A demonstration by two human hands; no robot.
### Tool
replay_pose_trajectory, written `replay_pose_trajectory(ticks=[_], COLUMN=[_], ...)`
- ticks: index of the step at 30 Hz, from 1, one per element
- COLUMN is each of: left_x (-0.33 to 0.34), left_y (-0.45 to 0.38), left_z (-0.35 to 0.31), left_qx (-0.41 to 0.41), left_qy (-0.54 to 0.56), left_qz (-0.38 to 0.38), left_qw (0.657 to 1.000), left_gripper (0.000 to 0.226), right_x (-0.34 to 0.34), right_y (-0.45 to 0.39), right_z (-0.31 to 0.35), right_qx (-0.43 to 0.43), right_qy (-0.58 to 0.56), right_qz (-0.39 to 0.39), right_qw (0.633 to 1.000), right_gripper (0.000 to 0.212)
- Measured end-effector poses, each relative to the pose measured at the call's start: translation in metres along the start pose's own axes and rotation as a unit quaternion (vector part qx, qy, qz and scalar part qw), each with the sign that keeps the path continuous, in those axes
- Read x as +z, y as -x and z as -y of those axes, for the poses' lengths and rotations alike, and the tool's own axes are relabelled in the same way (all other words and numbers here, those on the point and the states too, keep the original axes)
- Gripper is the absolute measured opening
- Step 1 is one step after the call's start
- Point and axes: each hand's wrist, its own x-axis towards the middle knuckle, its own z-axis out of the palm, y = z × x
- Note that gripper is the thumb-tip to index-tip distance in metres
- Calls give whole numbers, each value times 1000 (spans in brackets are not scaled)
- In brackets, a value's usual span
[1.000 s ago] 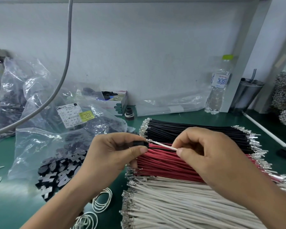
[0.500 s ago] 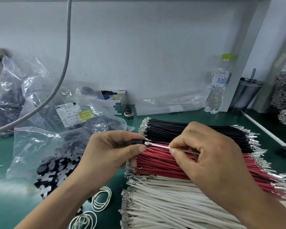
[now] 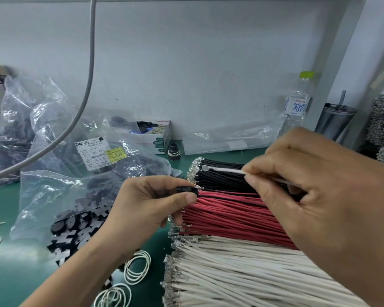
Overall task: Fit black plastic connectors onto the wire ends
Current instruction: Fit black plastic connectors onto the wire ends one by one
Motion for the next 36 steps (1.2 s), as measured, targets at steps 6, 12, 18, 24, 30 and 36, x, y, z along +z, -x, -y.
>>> replay_pose_trajectory(ticks=[6, 12, 18, 24, 30, 36], left_x=[2, 0, -3, -3, -4, 2], left_y=[-1, -1, -2, -1, 0, 4], left_z=[4, 2, 2, 1, -3, -12], left_qx=[-7, -18, -21, -17, -15, 11], left_qy=[13, 31, 21, 10, 10, -6], left_qz=[8, 5, 9, 24, 46, 83], left_qw=[1000, 999, 1000, 1000, 999, 996], left_gripper=[22, 20, 21, 23, 28, 19], right_x=[33, 41, 41, 48, 55, 59], right_y=[17, 24, 24, 26, 30, 30], right_z=[-2, -7, -7, -3, -3, 3], right_qx=[14, 50, 76, 83, 165, 183], right_qy=[16, -44, -104, -91, -218, -273], right_qz=[86, 44, 24, 34, 54, 92], right_qw=[996, 997, 991, 992, 960, 940], right_gripper=[11, 5, 11, 4, 7, 10])
